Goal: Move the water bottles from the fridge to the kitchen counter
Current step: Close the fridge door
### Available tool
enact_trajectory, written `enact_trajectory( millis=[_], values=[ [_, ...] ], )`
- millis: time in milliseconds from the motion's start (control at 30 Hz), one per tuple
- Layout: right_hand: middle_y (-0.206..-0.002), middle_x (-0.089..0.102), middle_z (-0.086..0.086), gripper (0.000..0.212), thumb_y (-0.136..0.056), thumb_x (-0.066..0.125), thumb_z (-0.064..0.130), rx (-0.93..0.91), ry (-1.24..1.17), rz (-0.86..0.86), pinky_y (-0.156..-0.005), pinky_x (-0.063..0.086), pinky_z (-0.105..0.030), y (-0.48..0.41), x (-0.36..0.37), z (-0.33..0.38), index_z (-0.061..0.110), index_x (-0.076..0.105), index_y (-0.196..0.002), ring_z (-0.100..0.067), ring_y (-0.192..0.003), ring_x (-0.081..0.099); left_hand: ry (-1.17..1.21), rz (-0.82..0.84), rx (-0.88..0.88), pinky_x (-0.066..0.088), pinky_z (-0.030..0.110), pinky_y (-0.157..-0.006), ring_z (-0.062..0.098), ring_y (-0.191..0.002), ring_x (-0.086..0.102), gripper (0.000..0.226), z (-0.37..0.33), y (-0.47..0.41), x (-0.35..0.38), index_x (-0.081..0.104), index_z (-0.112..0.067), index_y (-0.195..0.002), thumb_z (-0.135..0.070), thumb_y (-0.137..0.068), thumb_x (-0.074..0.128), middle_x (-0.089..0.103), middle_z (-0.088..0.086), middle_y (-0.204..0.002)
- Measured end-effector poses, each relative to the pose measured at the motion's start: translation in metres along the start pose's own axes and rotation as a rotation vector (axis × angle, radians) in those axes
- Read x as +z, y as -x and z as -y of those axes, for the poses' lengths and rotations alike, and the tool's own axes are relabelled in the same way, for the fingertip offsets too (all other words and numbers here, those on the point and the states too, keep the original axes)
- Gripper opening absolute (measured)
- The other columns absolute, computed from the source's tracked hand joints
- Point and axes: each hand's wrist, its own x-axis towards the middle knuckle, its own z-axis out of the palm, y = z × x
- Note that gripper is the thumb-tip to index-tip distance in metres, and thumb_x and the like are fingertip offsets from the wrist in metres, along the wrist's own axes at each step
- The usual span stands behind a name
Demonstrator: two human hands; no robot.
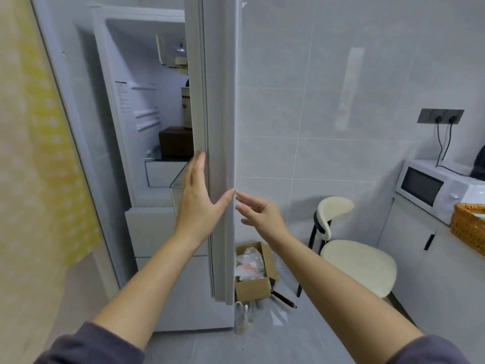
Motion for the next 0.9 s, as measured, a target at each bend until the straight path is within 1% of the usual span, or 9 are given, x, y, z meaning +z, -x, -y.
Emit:
enact_trajectory(
  millis=[100, 233, 367, 433, 567, 667, 733, 833, 900],
  values=[
    [-0.130, 0.064, 0.001, 0.041, -0.093, 0.066, 0.019, -0.005, 0.001, -0.047, -0.092, 0.056, -0.033, -0.003, 0.028, 0.000, 0.014, 0.061, -0.133, -0.013, -0.116, 0.062, 0.013, 0.027, 0.006, 0.014, 0.027, -0.114, 0.010, -0.147, 0.011, 0.092, 0.021, -0.004, -0.017, 0.007, -0.029, -0.154, -0.042, -0.086, 0.068, 0.014, -0.005, -0.162],
    [-0.123, 0.066, 0.005, 0.040, -0.093, 0.067, 0.018, 0.005, -0.002, -0.067, -0.092, 0.056, -0.034, -0.008, 0.063, -0.003, 0.016, 0.061, -0.132, -0.008, -0.112, 0.063, 0.052, 0.050, 0.001, 0.013, 0.021, -0.111, -0.005, -0.140, 0.008, 0.094, 0.047, -0.009, -0.039, 0.004, -0.032, -0.154, -0.040, -0.086, 0.069, 0.012, -0.009, -0.161],
    [-0.109, 0.069, 0.016, 0.037, -0.092, 0.067, 0.020, 0.000, 0.011, -0.060, -0.091, 0.057, -0.034, -0.017, 0.091, -0.004, 0.019, 0.063, -0.130, -0.004, -0.107, 0.065, 0.079, 0.057, -0.018, 0.016, 0.023, -0.110, 0.005, -0.145, 0.013, 0.091, 0.067, -0.013, -0.058, 0.005, -0.031, -0.154, -0.036, -0.088, 0.068, 0.012, -0.010, -0.161],
    [-0.105, 0.070, 0.015, 0.037, -0.092, 0.067, 0.021, 0.002, 0.039, -0.042, -0.092, 0.057, -0.035, -0.023, 0.099, -0.004, 0.021, 0.064, -0.129, -0.008, -0.106, 0.067, 0.080, 0.058, -0.024, 0.015, 0.023, -0.110, 0.006, -0.145, 0.013, 0.089, 0.075, -0.014, -0.065, 0.005, -0.031, -0.154, -0.032, -0.089, 0.067, 0.012, -0.010, -0.162],
    [-0.119, 0.067, 0.009, 0.039, -0.093, 0.066, 0.022, -0.012, 0.172, -0.004, -0.096, 0.053, -0.033, -0.041, 0.106, -0.004, 0.021, 0.061, -0.131, -0.008, -0.113, 0.064, 0.046, 0.026, -0.053, 0.015, 0.020, -0.108, 0.007, -0.146, 0.012, 0.086, 0.086, -0.019, -0.073, 0.006, -0.032, -0.153, -0.026, -0.091, 0.064, 0.010, -0.010, -0.162],
    [-0.145, 0.050, 0.009, 0.057, -0.092, 0.066, 0.028, -0.012, 0.273, 0.009, -0.091, 0.047, -0.025, -0.060, 0.108, 0.002, 0.029, 0.045, -0.144, -0.011, -0.128, 0.052, 0.004, -0.043, -0.079, 0.021, 0.020, -0.106, 0.013, -0.145, 0.020, 0.079, 0.085, -0.024, -0.076, 0.014, -0.028, -0.151, -0.024, -0.090, 0.064, 0.014, -0.006, -0.160],
    [-0.157, 0.031, 0.014, 0.074, -0.090, 0.068, 0.032, -0.037, 0.346, 0.045, -0.093, 0.043, -0.026, -0.075, 0.109, 0.009, 0.036, 0.027, -0.152, -0.014, -0.136, 0.043, -0.056, -0.141, -0.073, 0.034, 0.025, -0.103, 0.020, -0.138, 0.031, 0.067, 0.083, -0.029, -0.080, 0.030, -0.018, -0.144, -0.024, -0.088, 0.067, 0.024, 0.004, -0.154],
    [-0.164, 0.008, 0.012, 0.098, -0.086, 0.075, 0.033, -0.124, 0.472, 0.088, -0.118, 0.027, -0.037, -0.100, 0.109, 0.021, 0.037, 0.006, -0.156, -0.014, -0.150, 0.016, -0.197, -0.274, -0.026, 0.042, 0.022, -0.085, 0.019, -0.112, 0.046, 0.048, 0.083, -0.041, -0.085, 0.049, -0.009, -0.121, -0.026, -0.083, 0.072, 0.041, 0.008, -0.127],
    [-0.165, -0.005, 0.007, 0.110, -0.081, 0.079, 0.035, -0.159, 0.537, 0.110, -0.117, 0.017, -0.032, -0.114, 0.109, 0.028, 0.042, -0.002, -0.154, -0.011, -0.151, 0.004, -0.174, -0.269, -0.056, 0.039, 0.014, -0.070, 0.015, -0.090, 0.050, 0.039, 0.085, -0.049, -0.088, 0.048, -0.012, -0.114, -0.027, -0.085, 0.070, 0.046, 0.001, -0.112]
  ],
)
